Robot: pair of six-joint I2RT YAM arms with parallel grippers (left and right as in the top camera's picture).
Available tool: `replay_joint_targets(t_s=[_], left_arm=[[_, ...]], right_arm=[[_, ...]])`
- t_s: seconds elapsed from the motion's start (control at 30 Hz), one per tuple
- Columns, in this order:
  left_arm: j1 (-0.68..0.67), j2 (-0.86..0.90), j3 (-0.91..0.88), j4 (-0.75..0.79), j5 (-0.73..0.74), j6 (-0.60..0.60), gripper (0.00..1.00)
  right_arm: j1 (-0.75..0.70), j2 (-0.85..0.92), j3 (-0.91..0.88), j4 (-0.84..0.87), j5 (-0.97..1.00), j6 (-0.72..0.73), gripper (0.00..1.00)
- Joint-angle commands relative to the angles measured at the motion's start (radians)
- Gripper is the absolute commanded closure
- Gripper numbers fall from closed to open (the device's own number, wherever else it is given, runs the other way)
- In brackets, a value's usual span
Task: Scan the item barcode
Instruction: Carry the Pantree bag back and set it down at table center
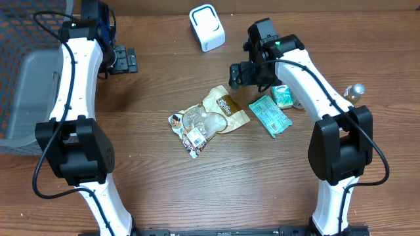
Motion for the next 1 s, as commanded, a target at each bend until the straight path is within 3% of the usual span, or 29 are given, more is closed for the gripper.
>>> replay_joint_targets(t_s=[0.0,0.97], left_arm=[[0.004,0.003,0.016,0.003,-0.009,0.014,0.0],[0.011,0.01,0.016,0.003,-0.009,0.014,0.0]], right_arm=[[-0.001,-0.016,-0.005,0.048,0.025,0.028,0.0],[-0.001,-0.016,-0.005,0.085,0.025,0.027,0.0]])
